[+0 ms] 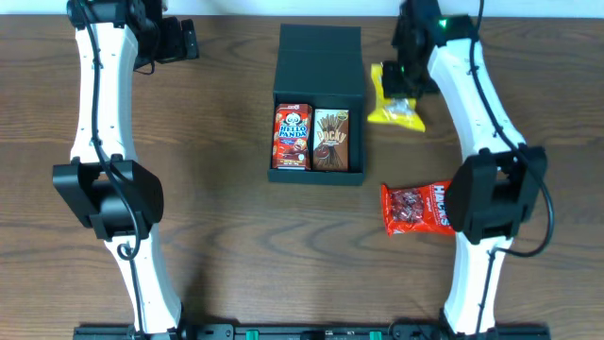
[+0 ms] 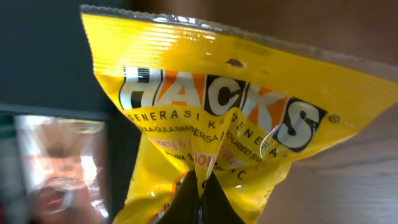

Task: Pack container
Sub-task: 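Lift the yellow Hacks bag and carry it into the black box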

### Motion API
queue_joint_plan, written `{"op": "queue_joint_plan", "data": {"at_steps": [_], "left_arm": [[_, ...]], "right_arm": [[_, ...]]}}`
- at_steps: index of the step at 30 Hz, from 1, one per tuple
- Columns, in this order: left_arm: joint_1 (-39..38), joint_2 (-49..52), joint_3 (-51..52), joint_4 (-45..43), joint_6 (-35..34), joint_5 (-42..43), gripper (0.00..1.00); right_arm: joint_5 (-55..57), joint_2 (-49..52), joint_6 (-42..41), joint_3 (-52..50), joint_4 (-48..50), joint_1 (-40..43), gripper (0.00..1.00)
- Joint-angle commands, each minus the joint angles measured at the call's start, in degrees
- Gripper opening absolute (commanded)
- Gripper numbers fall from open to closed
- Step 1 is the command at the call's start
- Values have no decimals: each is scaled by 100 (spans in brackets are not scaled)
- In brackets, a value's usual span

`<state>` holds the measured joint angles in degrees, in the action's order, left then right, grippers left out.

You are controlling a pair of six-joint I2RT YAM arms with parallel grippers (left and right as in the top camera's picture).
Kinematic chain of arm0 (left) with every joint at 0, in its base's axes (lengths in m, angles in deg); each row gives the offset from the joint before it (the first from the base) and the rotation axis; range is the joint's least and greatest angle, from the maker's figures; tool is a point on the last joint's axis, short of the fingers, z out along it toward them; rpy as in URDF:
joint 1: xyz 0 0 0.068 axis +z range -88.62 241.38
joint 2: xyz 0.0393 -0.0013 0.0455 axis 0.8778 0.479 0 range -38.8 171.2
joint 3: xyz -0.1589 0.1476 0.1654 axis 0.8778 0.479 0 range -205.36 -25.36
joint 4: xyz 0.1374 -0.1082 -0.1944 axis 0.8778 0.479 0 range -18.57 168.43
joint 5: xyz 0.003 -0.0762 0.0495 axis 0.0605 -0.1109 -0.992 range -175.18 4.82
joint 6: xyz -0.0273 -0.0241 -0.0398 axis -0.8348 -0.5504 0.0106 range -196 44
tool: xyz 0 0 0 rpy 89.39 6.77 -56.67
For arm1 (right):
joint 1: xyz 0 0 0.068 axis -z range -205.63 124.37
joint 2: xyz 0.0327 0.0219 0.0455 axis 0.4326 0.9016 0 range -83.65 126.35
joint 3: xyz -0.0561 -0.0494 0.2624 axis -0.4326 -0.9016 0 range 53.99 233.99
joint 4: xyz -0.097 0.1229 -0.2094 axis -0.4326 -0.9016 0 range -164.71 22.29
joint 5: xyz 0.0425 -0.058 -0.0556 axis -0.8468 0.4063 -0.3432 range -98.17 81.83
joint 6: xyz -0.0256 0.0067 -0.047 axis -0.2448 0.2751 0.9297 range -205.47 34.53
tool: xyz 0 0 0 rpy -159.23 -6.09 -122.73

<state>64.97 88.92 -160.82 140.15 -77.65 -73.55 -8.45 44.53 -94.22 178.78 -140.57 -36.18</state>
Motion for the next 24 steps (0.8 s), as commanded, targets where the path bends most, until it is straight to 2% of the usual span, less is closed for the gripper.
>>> {"op": "queue_joint_plan", "data": {"at_steps": [1,4,9,15,24], "left_arm": [[13,52,37,-9,-4,-20,95],[15,52,37,-7,-4,-22,95],[20,52,37,-4,-4,-22,95],[20,52,37,-20,-2,-24,95],[20,52,37,2,2,-24,95]], "right_arm": [[-22,-90,-87,581,-254,-313,1],[-26,-90,-247,802,-518,-549,1],[-155,-87,-404,599,-866,-874,2],[-713,-87,-411,11,-511,-1178,2],[-769,-87,-555,-599,-262,-1333,1]]}}
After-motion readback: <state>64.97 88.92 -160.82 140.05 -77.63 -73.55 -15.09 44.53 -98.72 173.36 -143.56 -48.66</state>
